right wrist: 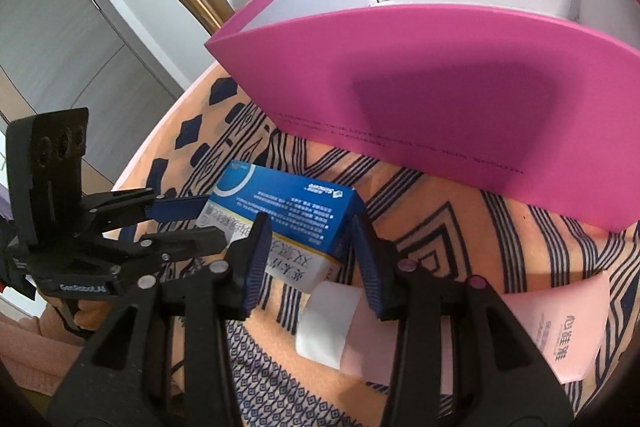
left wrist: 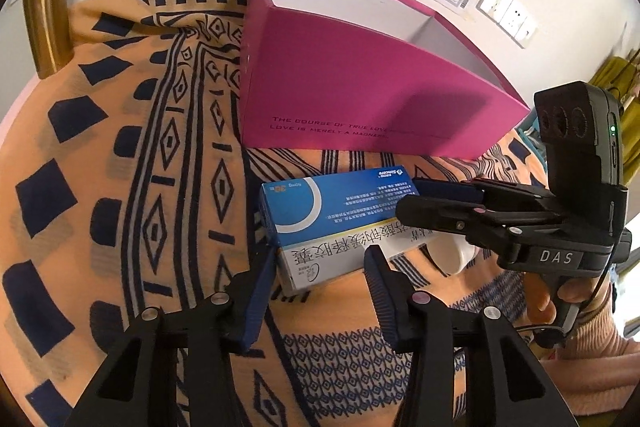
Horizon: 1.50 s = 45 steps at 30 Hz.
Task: Organize rigid objects
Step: 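Close the right gripper on the blue-and-white carton and lift it, then carry the carton over the magenta box and lower it inside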
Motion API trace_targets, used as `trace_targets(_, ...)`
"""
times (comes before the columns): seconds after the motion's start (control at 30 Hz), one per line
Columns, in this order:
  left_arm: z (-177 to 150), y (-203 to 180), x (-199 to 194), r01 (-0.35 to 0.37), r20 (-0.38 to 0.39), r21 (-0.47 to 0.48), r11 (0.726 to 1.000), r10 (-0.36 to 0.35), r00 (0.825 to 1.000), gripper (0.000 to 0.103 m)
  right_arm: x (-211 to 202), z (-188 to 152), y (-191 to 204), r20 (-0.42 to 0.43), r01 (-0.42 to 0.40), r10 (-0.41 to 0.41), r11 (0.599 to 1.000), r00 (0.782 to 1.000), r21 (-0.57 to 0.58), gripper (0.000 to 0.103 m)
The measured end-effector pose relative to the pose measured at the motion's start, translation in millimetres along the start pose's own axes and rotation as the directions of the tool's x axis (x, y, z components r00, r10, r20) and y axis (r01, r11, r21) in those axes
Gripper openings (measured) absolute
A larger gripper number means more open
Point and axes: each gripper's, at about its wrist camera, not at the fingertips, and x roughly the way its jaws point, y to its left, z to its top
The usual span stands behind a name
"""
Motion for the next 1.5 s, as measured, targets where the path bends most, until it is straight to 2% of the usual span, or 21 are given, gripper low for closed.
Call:
trace_targets(0.3, 0.0, -1.7, -1.0, -0.002, -0.006, -0.012, 1.000, 0.002, 1.000, 0.045, 4.8, 3.6, 4.0, -0.005, 0.019, -0.019, 1.000, 1.000, -0.014, 0.045)
trace_targets(0.5, 2.5, -5.8, -9.6, -0.001, 0.017, -0.005, 1.000, 0.001, 1.000, 0.045, -2.1, 3.1, 5.4, 0.015, 0.009, -0.008, 1.000, 1.000, -0.014, 0.045)
trace_targets(1.13, 23.2, -33.7, -46.1, 0.021, 0.118, 0.071, 0.997, -0.029, 0.993, 0.045, -55.8, 11.8, 20.9, 0.138, 0.024, -0.014, 0.997, 0.990, -0.068, 0.045)
trace_targets(1.5, 47.2, -51.1, -59.8, 0.000, 0.190, 0.138, 0.990, -0.026, 0.981, 0.045, -84.5, 25.9, 23.2, 0.218, 0.036, -0.018, 0.996, 0.976, -0.078, 0.045)
